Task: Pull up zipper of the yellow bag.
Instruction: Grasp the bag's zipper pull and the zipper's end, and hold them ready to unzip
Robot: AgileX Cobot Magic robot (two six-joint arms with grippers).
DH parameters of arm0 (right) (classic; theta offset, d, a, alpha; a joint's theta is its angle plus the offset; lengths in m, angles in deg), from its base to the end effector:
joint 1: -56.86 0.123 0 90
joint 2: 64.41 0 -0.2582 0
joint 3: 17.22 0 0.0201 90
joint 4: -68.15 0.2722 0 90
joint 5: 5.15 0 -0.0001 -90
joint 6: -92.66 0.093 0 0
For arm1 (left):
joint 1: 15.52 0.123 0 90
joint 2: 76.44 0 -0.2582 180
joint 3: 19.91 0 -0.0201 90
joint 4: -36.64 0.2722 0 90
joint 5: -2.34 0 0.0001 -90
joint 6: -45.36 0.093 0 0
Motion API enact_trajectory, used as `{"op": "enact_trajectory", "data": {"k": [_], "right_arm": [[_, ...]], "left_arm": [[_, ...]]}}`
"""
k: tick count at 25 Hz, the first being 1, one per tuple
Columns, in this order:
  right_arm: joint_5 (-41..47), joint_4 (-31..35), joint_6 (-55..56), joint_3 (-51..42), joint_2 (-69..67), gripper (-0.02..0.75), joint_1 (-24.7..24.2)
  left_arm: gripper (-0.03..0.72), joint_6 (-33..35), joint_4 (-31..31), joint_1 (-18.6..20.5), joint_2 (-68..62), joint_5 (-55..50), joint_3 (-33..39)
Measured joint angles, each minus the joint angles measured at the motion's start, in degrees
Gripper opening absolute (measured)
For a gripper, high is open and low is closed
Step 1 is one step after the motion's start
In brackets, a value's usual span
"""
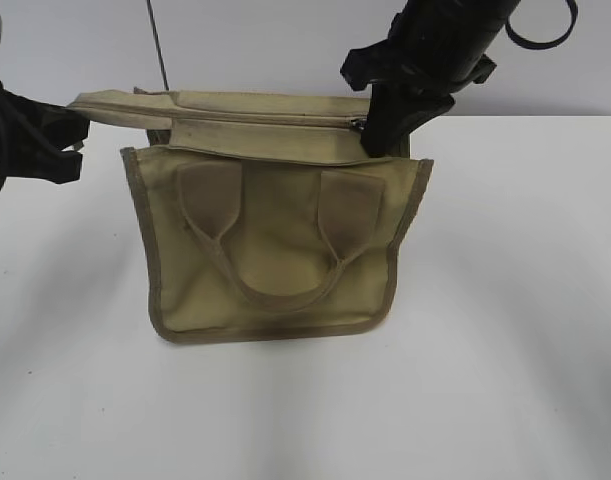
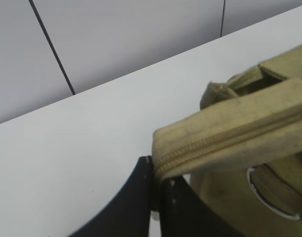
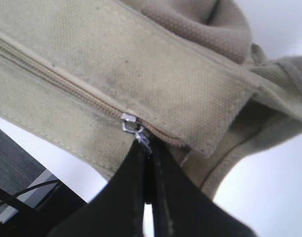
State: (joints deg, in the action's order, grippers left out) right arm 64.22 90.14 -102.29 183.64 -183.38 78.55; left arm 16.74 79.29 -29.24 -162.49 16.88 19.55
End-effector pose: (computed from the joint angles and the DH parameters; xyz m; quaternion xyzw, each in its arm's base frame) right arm 0.3767 0.1849 0.2459 -0.2618 0.9412 0.1907 0.0960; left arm 0.2864 -0.0861 0.2005 0.2394 0.8054 -0.0748 0.5371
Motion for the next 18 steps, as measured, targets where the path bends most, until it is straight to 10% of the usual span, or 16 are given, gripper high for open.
{"op": "enact_trajectory", "data": {"k": [13, 18], "right_arm": [[0.1, -4.3, 0.4, 0.0, 3.1, -0.003, -0.1], [0.2, -4.0, -0.7, 0.0, 3.2, 0.308, -0.8]], "left_arm": [[-0.001, 0.0, 0.0, 0.0, 0.0, 0.1, 0.0], [0.181, 0.0, -0.2, 0.1, 0.0, -1.4, 0.0]]}}
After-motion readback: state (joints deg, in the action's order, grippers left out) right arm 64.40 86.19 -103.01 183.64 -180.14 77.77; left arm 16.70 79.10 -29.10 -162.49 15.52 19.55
